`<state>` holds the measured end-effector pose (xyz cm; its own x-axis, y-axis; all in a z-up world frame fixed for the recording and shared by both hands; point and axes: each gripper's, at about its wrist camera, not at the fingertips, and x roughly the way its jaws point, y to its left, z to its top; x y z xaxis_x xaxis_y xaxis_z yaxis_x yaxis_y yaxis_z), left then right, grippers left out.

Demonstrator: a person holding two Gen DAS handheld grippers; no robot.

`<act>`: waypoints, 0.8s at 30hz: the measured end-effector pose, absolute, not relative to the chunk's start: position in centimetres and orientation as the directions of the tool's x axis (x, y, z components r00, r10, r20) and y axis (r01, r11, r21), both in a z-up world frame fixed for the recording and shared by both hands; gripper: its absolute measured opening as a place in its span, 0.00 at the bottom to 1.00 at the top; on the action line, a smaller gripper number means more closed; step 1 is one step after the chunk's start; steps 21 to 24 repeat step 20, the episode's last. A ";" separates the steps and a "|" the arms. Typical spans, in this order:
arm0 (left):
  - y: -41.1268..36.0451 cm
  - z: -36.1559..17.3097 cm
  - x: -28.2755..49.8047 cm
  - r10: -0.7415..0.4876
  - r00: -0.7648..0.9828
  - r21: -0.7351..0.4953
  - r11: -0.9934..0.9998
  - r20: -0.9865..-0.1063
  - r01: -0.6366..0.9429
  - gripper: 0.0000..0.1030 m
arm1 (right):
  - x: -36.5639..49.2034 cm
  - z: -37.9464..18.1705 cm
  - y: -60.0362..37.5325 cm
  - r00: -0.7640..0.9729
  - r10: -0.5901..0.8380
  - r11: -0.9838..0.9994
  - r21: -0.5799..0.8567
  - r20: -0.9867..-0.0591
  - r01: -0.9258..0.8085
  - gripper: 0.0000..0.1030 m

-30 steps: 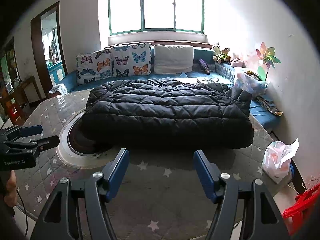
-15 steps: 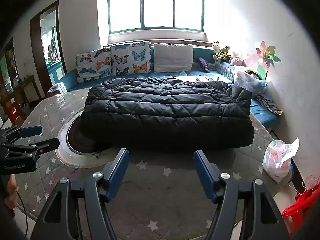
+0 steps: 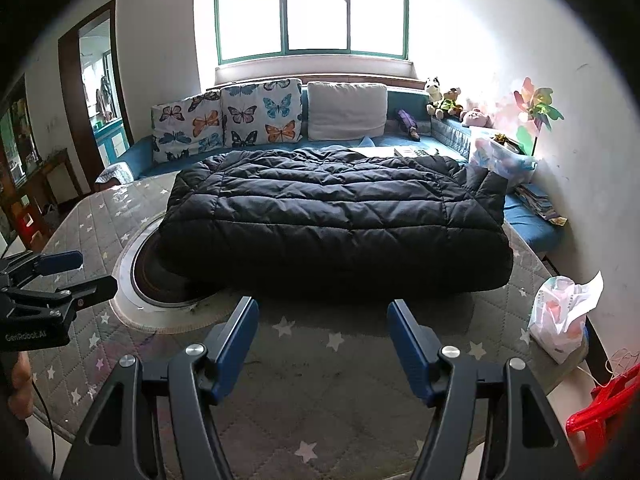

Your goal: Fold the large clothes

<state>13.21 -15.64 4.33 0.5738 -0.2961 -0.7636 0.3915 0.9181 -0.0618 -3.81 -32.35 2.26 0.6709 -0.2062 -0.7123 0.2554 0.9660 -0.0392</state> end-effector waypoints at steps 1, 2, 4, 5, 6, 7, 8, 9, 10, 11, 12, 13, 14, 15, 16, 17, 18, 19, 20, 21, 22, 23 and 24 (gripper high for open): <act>-15.7 4.3 13.3 -0.296 0.573 -0.062 0.918 -0.764 0.392 0.89 | -3.8 2.2 -32.3 0.670 -0.206 0.966 -0.038 -0.713 0.255 0.71; -15.7 4.2 13.3 -0.296 0.572 -0.062 0.918 -0.765 0.393 0.89 | -3.8 2.2 -32.3 0.669 -0.205 0.966 -0.037 -0.714 0.256 0.71; -15.7 4.1 13.4 -0.296 0.570 -0.061 0.917 -0.767 0.394 0.89 | -3.8 2.2 -32.3 0.668 -0.206 0.965 -0.037 -0.715 0.258 0.71; -15.7 4.1 13.4 -0.297 0.569 -0.061 0.916 -0.767 0.396 0.89 | -3.8 2.2 -32.3 0.668 -0.205 0.966 -0.036 -0.716 0.257 0.71; -15.8 4.1 13.4 -0.297 0.569 -0.060 0.916 -0.767 0.397 0.89 | -3.8 2.2 -32.3 0.668 -0.204 0.966 -0.036 -0.715 0.256 0.71; -15.8 4.1 13.4 -0.297 0.569 -0.059 0.915 -0.767 0.398 0.89 | -3.8 2.1 -32.3 0.668 -0.204 0.966 -0.036 -0.716 0.257 0.71; -15.8 4.1 13.4 -0.297 0.569 -0.058 0.915 -0.767 0.399 0.89 | -3.8 2.1 -32.3 0.667 -0.204 0.966 -0.036 -0.717 0.257 0.71; -15.8 4.1 13.4 -0.299 0.568 -0.059 0.914 -0.767 0.402 0.89 | -3.8 2.1 -32.4 0.667 -0.203 0.966 -0.035 -0.717 0.256 0.71; -15.9 4.0 13.4 -0.300 0.567 -0.058 0.913 -0.767 0.404 0.89 | -3.8 2.1 -32.3 0.667 -0.203 0.966 -0.035 -0.717 0.256 0.71; -15.9 4.0 13.4 -0.301 0.567 -0.057 0.912 -0.767 0.407 0.89 | -3.8 2.1 -32.3 0.666 -0.203 0.966 -0.035 -0.718 0.257 0.71; -16.0 4.0 13.4 -0.300 0.568 -0.054 0.911 -0.767 0.408 0.89 | -3.8 2.1 -32.3 0.665 -0.203 0.966 -0.035 -0.719 0.257 0.71; -16.0 4.0 13.4 -0.300 0.569 -0.053 0.911 -0.766 0.409 0.89 | -3.8 2.1 -32.3 0.665 -0.203 0.966 -0.035 -0.719 0.257 0.71; -16.0 3.9 13.3 -0.305 0.569 -0.055 0.909 -0.764 0.413 0.89 | -3.8 2.1 -32.3 0.666 -0.203 0.966 -0.035 -0.718 0.258 0.71; -16.0 3.9 13.3 -0.308 0.568 -0.057 0.908 -0.763 0.416 0.89 | -3.8 2.1 -32.3 0.666 -0.203 0.966 -0.034 -0.718 0.258 0.71; -16.0 4.0 13.3 -0.311 0.568 -0.059 0.907 -0.762 0.417 0.89 | -3.8 2.1 -32.3 0.665 -0.203 0.966 -0.035 -0.718 0.257 0.71; -16.0 3.9 13.3 -0.311 0.570 -0.059 0.907 -0.761 0.417 0.89 | -3.8 2.1 -32.2 0.665 -0.204 0.966 -0.036 -0.718 0.258 0.71; -16.0 3.9 13.3 -0.311 0.571 -0.057 0.907 -0.760 0.418 0.89 | -3.8 2.1 -32.3 0.665 -0.205 0.965 -0.036 -0.718 0.259 0.71; -16.0 3.9 13.4 -0.311 0.570 -0.056 0.906 -0.761 0.419 0.89 | -3.8 2.1 -32.3 0.665 -0.204 0.965 -0.035 -0.718 0.258 0.71; -15.9 3.9 13.3 -0.312 0.569 -0.057 0.906 -0.761 0.420 0.89 | -3.8 2.1 -32.3 0.666 -0.202 0.966 -0.034 -0.718 0.257 0.71; -15.9 3.9 13.3 -0.312 0.569 -0.057 0.906 -0.761 0.420 0.89 | -3.8 2.1 -32.3 0.666 -0.202 0.966 -0.034 -0.718 0.257 0.71; -15.9 3.9 13.3 -0.312 0.569 -0.057 0.906 -0.761 0.420 0.89 | -3.8 2.1 -32.3 0.666 -0.202 0.966 -0.034 -0.718 0.257 0.71; -15.9 3.9 13.3 -0.312 0.569 -0.057 0.906 -0.761 0.420 0.89 | -3.8 2.1 -32.3 0.666 -0.202 0.966 -0.034 -0.718 0.257 0.71; -15.9 3.9 13.3 -0.312 0.569 -0.057 0.906 -0.761 0.420 0.89 | -3.8 2.1 -32.3 0.666 -0.202 0.966 -0.034 -0.718 0.257 0.71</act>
